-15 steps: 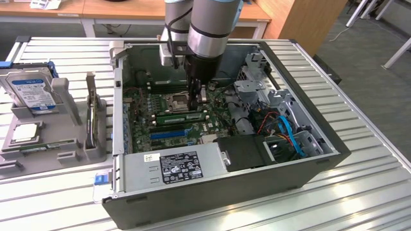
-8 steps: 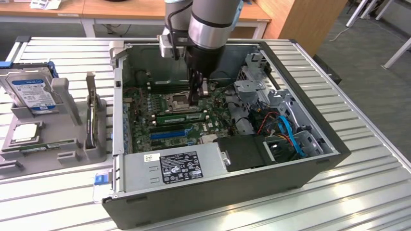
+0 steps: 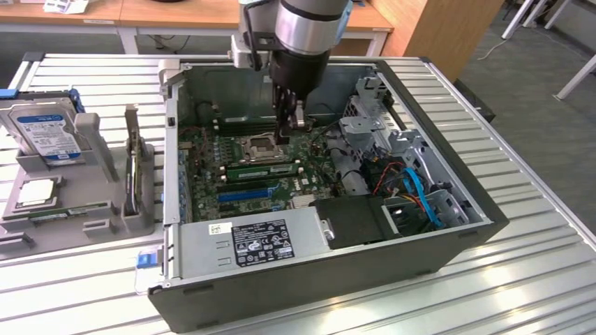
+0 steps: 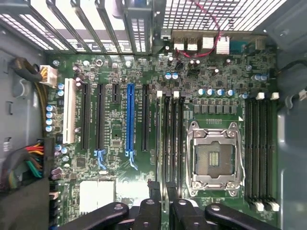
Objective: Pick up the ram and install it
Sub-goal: 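Insert the ram into the slot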
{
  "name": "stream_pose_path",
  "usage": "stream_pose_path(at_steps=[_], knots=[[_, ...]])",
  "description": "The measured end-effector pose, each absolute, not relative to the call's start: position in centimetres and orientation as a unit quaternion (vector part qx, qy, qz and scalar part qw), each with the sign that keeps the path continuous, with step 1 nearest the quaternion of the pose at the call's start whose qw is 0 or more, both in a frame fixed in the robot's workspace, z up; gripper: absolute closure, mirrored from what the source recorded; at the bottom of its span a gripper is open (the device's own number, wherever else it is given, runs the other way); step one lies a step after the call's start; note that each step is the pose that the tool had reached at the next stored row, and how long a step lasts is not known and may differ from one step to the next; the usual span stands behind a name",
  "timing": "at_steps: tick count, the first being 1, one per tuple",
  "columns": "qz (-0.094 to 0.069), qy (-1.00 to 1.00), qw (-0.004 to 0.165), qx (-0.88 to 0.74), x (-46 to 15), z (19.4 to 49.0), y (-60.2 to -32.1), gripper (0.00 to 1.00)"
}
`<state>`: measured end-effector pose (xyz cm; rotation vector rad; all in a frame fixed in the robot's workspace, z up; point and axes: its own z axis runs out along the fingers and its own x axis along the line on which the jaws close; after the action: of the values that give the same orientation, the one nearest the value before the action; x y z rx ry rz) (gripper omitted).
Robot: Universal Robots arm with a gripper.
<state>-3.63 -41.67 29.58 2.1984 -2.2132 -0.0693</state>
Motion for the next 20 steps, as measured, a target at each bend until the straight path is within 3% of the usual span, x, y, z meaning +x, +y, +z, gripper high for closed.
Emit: stream_pose_path(at_steps=[20], knots=[[-0.02, -0.709, 0.013, 0.704, -3.6, 33.5, -41.7, 0.81]])
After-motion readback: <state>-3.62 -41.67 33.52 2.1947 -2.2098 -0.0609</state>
